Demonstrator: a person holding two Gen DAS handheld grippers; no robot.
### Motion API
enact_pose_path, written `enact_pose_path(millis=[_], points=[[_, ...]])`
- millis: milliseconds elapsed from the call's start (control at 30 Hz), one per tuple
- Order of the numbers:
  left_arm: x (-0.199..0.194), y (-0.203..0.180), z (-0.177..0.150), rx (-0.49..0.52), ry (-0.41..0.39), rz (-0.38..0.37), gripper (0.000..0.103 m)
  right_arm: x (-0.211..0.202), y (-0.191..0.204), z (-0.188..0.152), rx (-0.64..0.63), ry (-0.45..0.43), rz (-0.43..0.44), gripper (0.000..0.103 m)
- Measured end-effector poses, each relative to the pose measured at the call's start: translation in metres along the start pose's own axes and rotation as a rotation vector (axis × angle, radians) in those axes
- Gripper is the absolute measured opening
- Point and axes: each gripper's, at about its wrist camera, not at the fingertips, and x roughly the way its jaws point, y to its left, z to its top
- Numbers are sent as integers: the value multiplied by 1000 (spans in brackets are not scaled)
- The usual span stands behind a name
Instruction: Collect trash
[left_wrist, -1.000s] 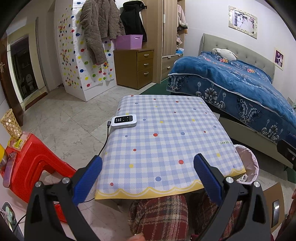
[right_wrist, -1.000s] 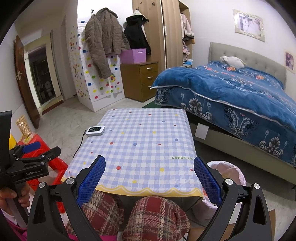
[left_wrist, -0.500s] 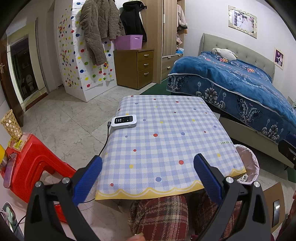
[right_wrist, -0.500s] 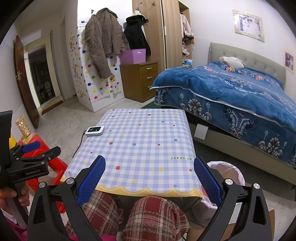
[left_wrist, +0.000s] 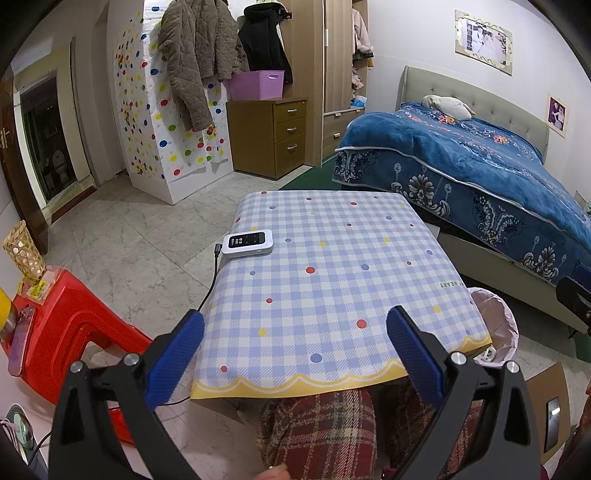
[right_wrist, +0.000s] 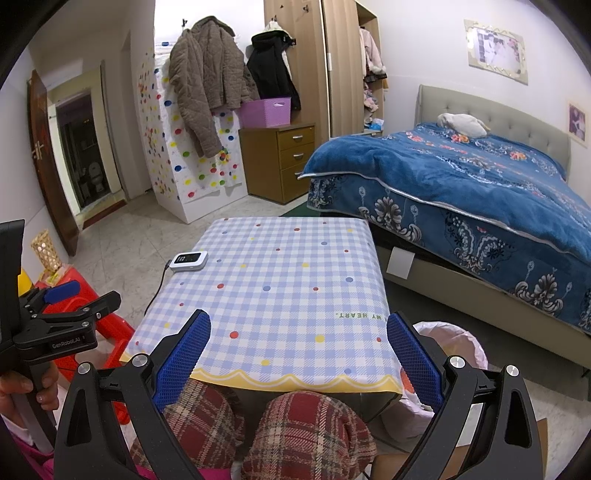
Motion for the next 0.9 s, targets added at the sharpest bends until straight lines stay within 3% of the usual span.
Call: enact_pose_path(millis=[767, 900], points=[[1, -4, -2, 36, -17, 18, 96, 1, -7, -2, 13, 11, -4, 95], [9, -5, -3, 42, 9, 16, 96, 7, -13, -4, 26, 20, -10, 95]])
